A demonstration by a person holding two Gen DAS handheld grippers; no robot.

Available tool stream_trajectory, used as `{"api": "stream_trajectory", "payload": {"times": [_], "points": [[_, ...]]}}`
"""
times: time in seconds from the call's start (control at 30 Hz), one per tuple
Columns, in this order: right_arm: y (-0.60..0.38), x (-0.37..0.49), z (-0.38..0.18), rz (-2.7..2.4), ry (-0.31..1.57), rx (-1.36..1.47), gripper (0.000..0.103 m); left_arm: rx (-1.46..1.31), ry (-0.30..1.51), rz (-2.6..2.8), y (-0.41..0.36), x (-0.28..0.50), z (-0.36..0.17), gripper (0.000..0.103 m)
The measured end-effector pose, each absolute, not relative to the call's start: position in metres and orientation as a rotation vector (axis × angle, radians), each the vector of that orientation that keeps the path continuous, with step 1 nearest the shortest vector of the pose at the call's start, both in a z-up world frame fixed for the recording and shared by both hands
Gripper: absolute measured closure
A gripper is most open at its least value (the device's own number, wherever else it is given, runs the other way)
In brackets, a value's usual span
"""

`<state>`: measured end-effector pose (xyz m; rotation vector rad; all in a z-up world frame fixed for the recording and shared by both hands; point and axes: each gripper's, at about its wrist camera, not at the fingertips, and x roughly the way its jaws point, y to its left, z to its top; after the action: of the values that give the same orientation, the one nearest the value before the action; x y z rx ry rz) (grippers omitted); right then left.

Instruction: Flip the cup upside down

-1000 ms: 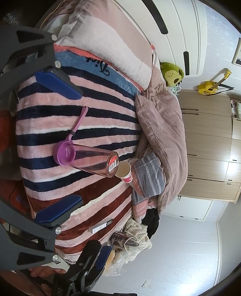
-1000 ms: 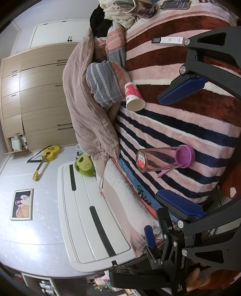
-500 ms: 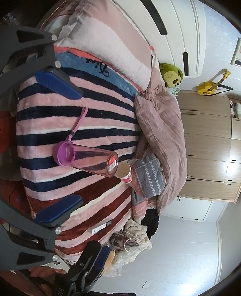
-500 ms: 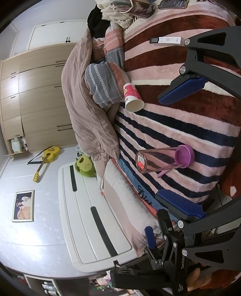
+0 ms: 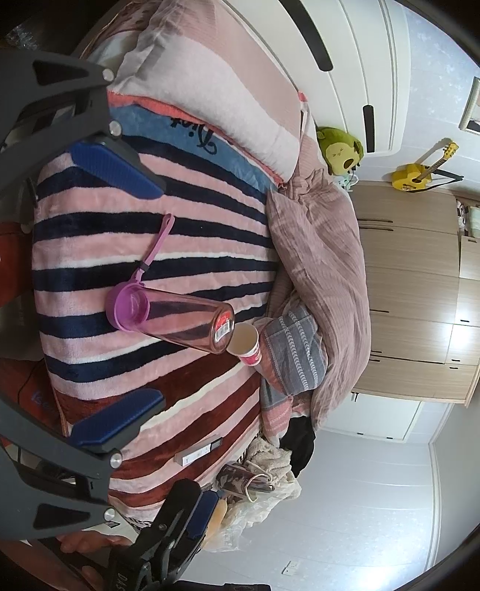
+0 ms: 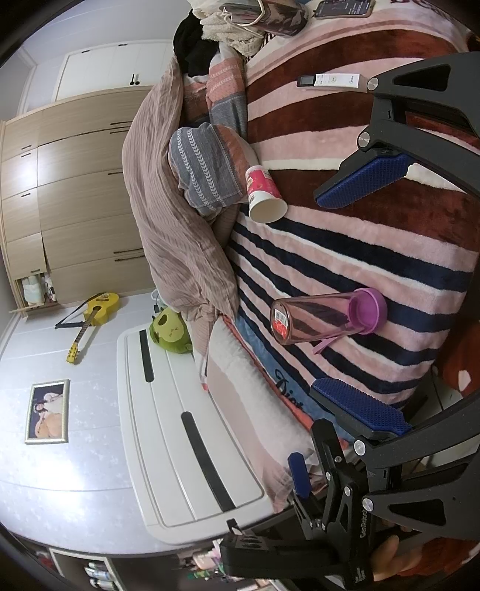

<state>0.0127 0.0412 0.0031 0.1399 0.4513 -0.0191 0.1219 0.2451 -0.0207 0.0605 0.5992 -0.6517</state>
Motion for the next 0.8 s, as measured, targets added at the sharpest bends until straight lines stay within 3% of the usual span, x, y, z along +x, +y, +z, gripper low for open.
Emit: {"api": "stream_trajectory", "payload": {"times": [0.8], "points": [[0.042, 0.0115, 0.0023, -0.021, 0.451, 0.144, 0.01, 0.066, 0.595, -0.645, 0.2479, 0.1221, -0.0174, 0.001]]}}
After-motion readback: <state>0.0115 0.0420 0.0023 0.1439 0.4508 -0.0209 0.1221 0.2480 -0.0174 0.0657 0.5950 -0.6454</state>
